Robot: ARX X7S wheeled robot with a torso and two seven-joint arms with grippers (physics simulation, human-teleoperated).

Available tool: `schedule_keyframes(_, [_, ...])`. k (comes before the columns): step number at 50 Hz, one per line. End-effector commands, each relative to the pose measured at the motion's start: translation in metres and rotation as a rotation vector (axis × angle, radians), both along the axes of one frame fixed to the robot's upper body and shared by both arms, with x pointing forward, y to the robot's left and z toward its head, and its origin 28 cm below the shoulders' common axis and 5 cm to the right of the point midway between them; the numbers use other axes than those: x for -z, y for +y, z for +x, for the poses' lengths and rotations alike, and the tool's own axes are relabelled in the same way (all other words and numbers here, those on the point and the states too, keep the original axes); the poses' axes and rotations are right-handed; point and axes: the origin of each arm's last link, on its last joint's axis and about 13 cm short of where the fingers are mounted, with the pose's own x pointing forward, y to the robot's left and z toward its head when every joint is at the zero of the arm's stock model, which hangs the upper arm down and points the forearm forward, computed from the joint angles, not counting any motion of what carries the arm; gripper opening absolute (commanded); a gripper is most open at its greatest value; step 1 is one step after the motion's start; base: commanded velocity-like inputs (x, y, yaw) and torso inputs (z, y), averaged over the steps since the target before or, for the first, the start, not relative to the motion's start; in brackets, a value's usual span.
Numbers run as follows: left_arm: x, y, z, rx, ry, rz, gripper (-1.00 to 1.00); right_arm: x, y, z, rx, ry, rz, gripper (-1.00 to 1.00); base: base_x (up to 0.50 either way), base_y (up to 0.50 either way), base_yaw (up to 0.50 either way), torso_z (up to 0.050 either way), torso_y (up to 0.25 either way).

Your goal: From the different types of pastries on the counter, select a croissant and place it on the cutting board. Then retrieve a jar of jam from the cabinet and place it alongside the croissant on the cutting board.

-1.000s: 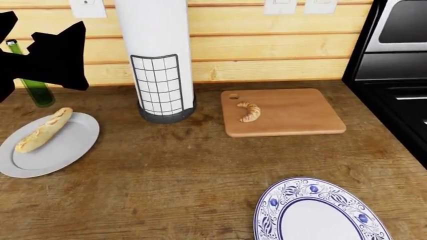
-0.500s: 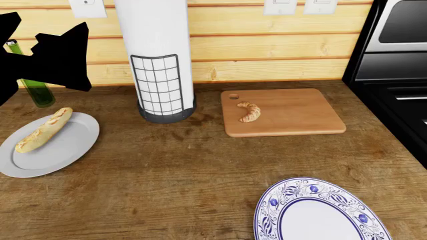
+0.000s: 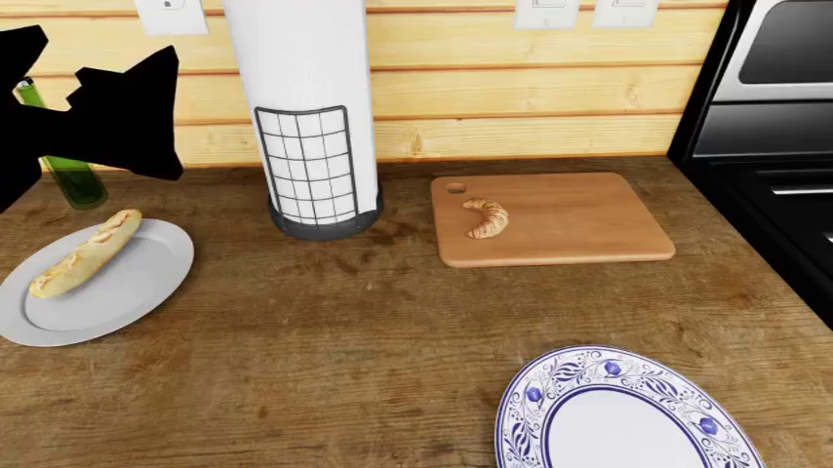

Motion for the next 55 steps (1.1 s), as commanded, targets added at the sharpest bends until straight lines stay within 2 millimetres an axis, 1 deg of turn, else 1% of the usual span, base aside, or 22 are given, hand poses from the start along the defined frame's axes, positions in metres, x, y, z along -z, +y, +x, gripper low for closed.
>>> schedule_keyframes(1, [0.0, 0.0, 0.001, 0.0, 0.001, -0.001, 1.0, 0.001, 0.001, 0.014, 0.038, 0.081, 0.04, 1.0, 0.0, 0.0, 0.0, 0.0, 0.0])
schedule_keyframes(11, [0.0, 0.0, 0.001, 0.001, 0.001, -0.001, 1.0, 0.002, 0.001, 0.03, 0.073, 0.11, 0.07, 1.0, 0.0, 0.0, 0.0, 0.0, 0.0])
schedule_keyframes(27, [0.0, 0.0, 0.002, 0.003, 0.0, -0.002, 1.0, -0.001, 0.001, 0.036, 0.093, 0.064, 0.052, 1.0, 0.0, 0.0, 0.0, 0.0, 0.0])
schedule_keyframes(37, [0.0, 0.0, 0.003, 0.003, 0.002, -0.001, 1.0, 0.0, 0.003, 0.046, 0.078, 0.074, 0.068, 1.0, 0.0, 0.0, 0.0, 0.0, 0.0])
schedule_keyframes(46, [0.001, 0.0, 0.003, 0.003, 0.003, 0.0, 1.0, 0.002, 0.001, 0.059, 0.118, 0.063, 0.158, 1.0, 0.0, 0.0, 0.0, 0.0, 0.0])
schedule_keyframes(55, [0.002, 0.001, 0.004, 0.001, 0.006, 0.0, 1.0, 0.01, 0.002, 0.074, 0.129, 0.135, 0.18, 1.0, 0.0, 0.0, 0.0, 0.0, 0.0])
